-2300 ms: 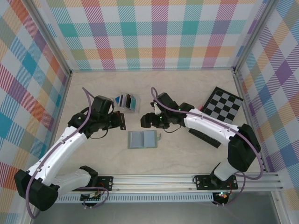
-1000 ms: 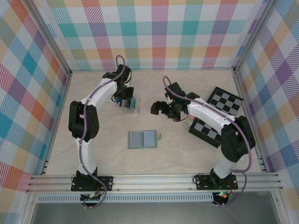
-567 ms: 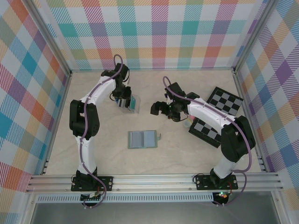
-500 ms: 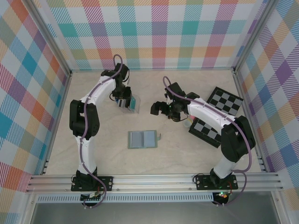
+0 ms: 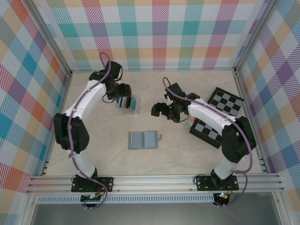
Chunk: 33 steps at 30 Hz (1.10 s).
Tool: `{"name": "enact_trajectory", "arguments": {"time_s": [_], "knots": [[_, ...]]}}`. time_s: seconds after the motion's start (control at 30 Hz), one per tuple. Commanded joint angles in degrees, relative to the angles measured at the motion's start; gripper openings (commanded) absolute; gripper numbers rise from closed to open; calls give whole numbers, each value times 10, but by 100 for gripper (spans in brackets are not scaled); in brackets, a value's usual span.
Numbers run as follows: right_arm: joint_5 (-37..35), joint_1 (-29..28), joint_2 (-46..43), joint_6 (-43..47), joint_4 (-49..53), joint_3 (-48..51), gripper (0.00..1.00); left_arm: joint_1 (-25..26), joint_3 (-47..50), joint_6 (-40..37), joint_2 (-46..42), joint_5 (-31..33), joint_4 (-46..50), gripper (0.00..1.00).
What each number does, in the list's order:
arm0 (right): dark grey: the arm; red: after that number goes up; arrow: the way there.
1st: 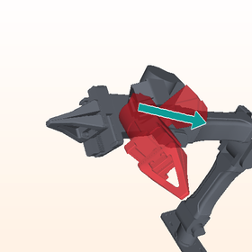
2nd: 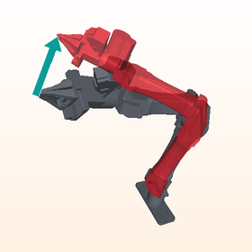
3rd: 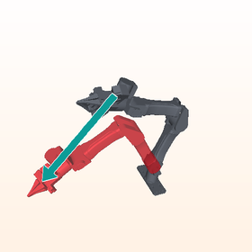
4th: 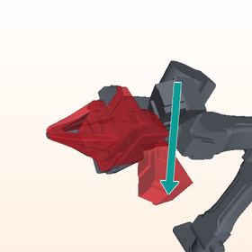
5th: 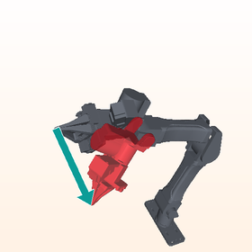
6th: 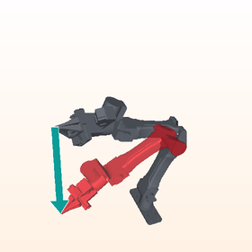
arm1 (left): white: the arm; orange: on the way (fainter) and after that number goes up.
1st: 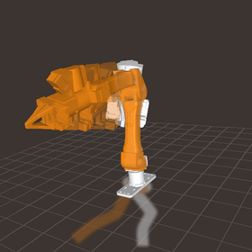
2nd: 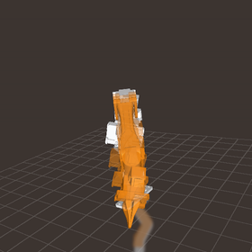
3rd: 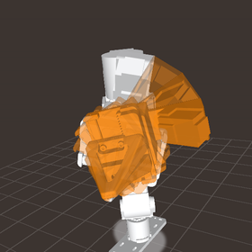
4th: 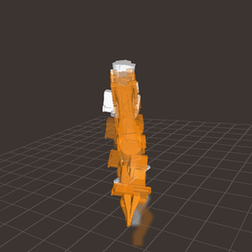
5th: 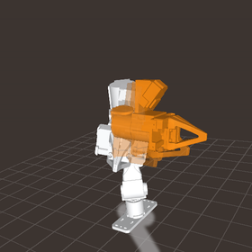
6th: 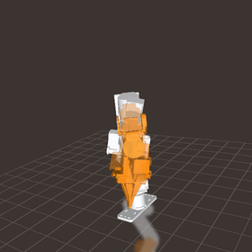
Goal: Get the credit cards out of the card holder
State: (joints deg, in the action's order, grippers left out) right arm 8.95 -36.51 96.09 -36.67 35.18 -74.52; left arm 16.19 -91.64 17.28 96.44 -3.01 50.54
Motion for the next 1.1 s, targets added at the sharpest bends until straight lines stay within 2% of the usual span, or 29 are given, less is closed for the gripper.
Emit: {"name": "enact_trajectory", "arguments": {"time_s": [0.0, 0.27, 0.4, 0.63, 1.07], "knots": [[-54, -47, 5, 6, 22, -22, 88, -22, 89, 40, -78, -7, -48, 87], [-94, -150, 73, -57, 48, -58, 79, -53, 253, 89, -209, -13, -72, 100], [-121, -178, 116, -92, 77, -80, 74, -63, 302, 108, -241, -28, -68, 100], [-170, -179, 154, -111, 120, -87, 73, -64, 338, 123, -261, -43, -77, 100], [-145, -179, 233, -90, 152, -149, 67, -64, 343, 100, -246, -59, -57, 100]]}}
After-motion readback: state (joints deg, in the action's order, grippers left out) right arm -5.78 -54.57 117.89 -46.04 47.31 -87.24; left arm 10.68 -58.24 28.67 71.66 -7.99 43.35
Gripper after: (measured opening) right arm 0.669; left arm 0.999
